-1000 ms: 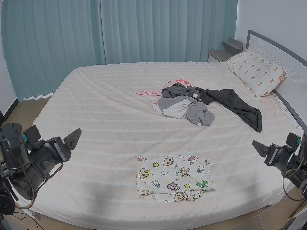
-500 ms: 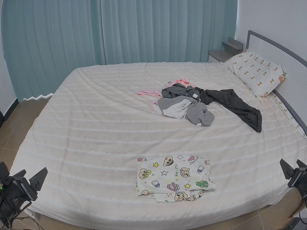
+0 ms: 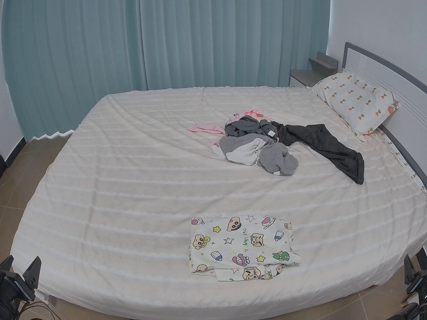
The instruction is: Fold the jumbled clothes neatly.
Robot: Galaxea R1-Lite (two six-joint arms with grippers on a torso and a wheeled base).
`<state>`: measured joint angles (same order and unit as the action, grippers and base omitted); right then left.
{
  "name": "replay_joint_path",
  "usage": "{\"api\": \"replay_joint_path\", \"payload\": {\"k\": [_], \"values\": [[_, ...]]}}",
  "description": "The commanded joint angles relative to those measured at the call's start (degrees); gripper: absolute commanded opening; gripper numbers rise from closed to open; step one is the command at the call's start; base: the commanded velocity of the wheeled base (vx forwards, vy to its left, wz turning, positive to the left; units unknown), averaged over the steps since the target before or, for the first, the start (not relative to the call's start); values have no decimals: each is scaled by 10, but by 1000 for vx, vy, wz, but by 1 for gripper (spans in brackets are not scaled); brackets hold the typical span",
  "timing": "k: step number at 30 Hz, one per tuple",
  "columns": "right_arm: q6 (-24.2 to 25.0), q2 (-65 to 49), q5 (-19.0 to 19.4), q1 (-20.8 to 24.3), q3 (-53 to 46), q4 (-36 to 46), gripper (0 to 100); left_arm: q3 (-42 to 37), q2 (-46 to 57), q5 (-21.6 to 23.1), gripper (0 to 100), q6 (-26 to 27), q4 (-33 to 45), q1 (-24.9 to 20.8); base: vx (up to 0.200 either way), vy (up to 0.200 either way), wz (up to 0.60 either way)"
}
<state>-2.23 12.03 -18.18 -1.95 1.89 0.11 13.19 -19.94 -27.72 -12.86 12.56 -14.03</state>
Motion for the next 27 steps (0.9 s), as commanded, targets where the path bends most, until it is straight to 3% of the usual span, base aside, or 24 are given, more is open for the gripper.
{"api": "replay_joint_path", "payload": {"k": [1, 4, 8, 16, 20, 22, 27], "values": [[-35, -68, 23, -15, 0, 2, 100, 0, 144, -1, 100, 79, 44, 43, 0, 0, 0], [-37, -69, 47, -14, -3, -1, 100, 15, 143, -1, 100, 78, 43, 50, 0, 0, 0], [-50, -69, 93, -14, -1, 0, 100, 23, 125, 4, 100, 76, 47, 104, 0, 0, 0], [-53, -69, 153, -13, -1, 2, 100, 6, 141, 3, 100, 58, 53, 112, 0, 0, 0], [-52, -69, 157, -14, -3, -1, 100, -17, 165, 5, 100, 58, 53, 127, 0, 0, 0], [-50, -69, 157, -14, -4, -2, 100, -39, 196, 27, 100, 71, 48, 139, 0, 0, 0], [-49, -69, 158, -13, -4, -1, 100, -74, 199, 50, 100, 78, -19, 140, 0, 0, 0]]}}
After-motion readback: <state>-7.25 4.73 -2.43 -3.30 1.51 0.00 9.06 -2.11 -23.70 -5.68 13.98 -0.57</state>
